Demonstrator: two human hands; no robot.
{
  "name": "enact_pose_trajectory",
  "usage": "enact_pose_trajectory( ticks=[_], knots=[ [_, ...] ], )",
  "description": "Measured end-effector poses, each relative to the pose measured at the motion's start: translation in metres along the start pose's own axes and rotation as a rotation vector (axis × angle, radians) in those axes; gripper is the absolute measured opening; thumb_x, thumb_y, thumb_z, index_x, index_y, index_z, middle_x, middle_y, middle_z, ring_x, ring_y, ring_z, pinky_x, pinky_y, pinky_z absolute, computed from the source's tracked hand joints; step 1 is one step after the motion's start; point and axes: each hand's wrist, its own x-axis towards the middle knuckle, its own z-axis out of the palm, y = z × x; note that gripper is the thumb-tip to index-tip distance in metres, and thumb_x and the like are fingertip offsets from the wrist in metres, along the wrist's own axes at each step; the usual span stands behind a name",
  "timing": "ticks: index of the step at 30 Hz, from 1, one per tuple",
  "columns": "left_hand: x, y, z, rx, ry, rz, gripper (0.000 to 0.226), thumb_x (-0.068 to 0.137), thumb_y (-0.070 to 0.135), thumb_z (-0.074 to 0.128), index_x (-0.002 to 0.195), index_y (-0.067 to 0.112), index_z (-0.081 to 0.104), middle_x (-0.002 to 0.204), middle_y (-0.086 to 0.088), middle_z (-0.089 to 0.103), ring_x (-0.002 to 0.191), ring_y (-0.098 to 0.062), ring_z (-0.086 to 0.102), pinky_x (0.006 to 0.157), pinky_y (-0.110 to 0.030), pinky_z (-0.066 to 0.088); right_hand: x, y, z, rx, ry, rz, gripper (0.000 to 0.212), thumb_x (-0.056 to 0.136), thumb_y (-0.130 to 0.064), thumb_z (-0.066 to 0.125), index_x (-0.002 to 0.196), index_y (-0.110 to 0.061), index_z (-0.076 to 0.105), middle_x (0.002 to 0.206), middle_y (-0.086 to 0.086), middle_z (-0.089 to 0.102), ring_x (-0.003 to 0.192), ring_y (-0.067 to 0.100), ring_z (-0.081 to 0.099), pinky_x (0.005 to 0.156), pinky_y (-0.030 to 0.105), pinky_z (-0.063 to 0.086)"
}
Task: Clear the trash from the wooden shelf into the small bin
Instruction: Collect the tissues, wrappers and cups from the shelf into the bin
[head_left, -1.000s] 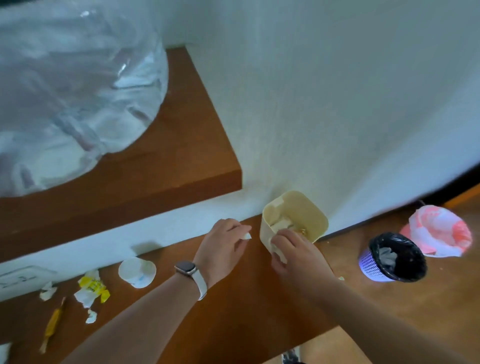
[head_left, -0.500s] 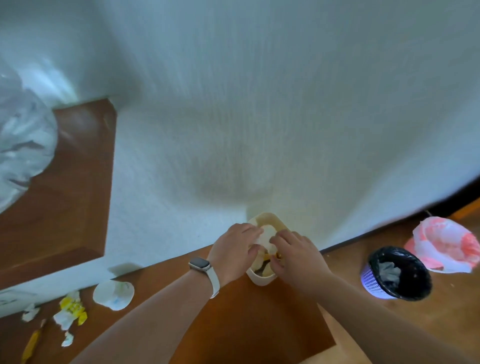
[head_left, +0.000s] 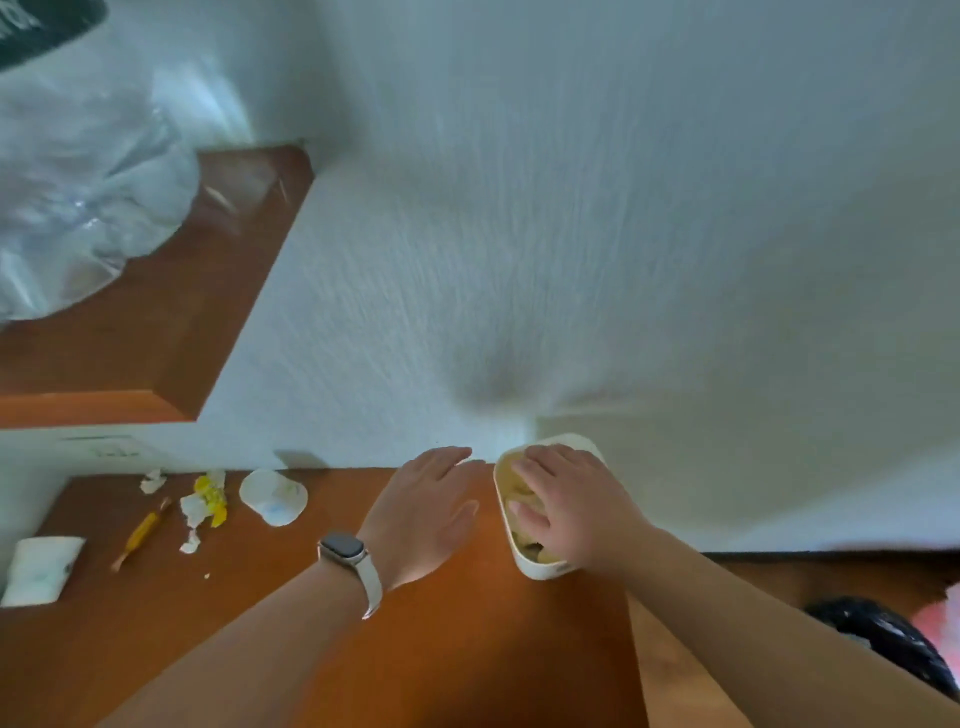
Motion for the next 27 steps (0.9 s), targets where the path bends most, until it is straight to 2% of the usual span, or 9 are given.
enact_pose_trajectory(
  ticks=[3, 5, 8, 14, 19, 27],
  knots=[
    [-0.029, -0.013, -0.004, 0.026, 0.022, -0.113, 0.044, 0.095, 0.036, 0.053, 0.137, 0.023, 0.049, 0.144, 0.001, 0.048, 0.134, -0.02, 0.043, 0.109, -0.036, 0.033, 0.018, -0.017, 0.003, 0.0, -0.024, -0.084, 0.049, 0.095, -0.05, 0.035, 0.129, -0.019, 0.052, 0.133, -0.002, 0.054, 0.123, 0.021, 0.049, 0.105, 0.039, 0.038],
    [-0.05, -0.023, -0.007, 0.018, 0.038, -0.194, 0.045, 0.095, 0.037, 0.052, 0.137, 0.024, 0.049, 0.144, 0.003, 0.047, 0.135, -0.019, 0.041, 0.11, -0.036, 0.03, 0.027, -0.033, 0.005, 0.005, -0.013, -0.13, 0.05, 0.094, -0.049, 0.037, 0.128, -0.018, 0.054, 0.132, 0.0, 0.056, 0.121, 0.022, 0.052, 0.102, 0.039, 0.04],
    [-0.079, -0.038, -0.01, 0.04, 0.046, -0.283, 0.044, 0.095, 0.039, 0.049, 0.137, 0.027, 0.048, 0.144, 0.004, 0.046, 0.136, -0.017, 0.039, 0.112, -0.041, 0.035, 0.036, -0.058, 0.007, -0.007, 0.009, -0.208, 0.048, 0.093, -0.049, 0.039, 0.125, -0.018, 0.057, 0.126, 0.0, 0.06, 0.115, 0.021, 0.057, 0.096, 0.039, 0.045],
    [-0.12, -0.061, -0.017, 0.067, 0.071, -0.403, 0.046, 0.095, 0.041, 0.047, 0.139, 0.028, 0.045, 0.146, 0.006, 0.043, 0.137, -0.017, 0.037, 0.112, -0.04, 0.032, 0.055, -0.094, 0.016, -0.012, -0.072, -0.295, 0.052, 0.097, -0.051, 0.035, 0.139, -0.021, 0.043, 0.143, -0.001, 0.046, 0.131, 0.02, 0.043, 0.109, 0.039, 0.034],
    [-0.143, -0.09, -0.021, 0.068, 0.086, -0.435, 0.046, 0.095, 0.041, 0.047, 0.139, 0.028, 0.045, 0.144, 0.006, 0.045, 0.136, -0.016, 0.038, 0.111, -0.038, 0.03, 0.067, -0.128, 0.02, -0.036, -0.056, -0.294, 0.051, 0.097, -0.051, 0.035, 0.138, -0.022, 0.043, 0.142, -0.003, 0.046, 0.129, 0.018, 0.043, 0.107, 0.037, 0.035],
    [-0.181, -0.161, -0.036, 0.019, 0.134, -0.415, 0.042, 0.092, 0.035, 0.058, 0.133, 0.025, 0.053, 0.139, 0.002, 0.052, 0.132, -0.02, 0.046, 0.108, -0.043, 0.039, 0.094, -0.2, 0.037, -0.084, -0.08, -0.208, 0.055, 0.096, -0.055, 0.035, 0.141, -0.023, 0.039, 0.146, -0.002, 0.043, 0.133, 0.018, 0.041, 0.109, 0.037, 0.036]
  ],
)
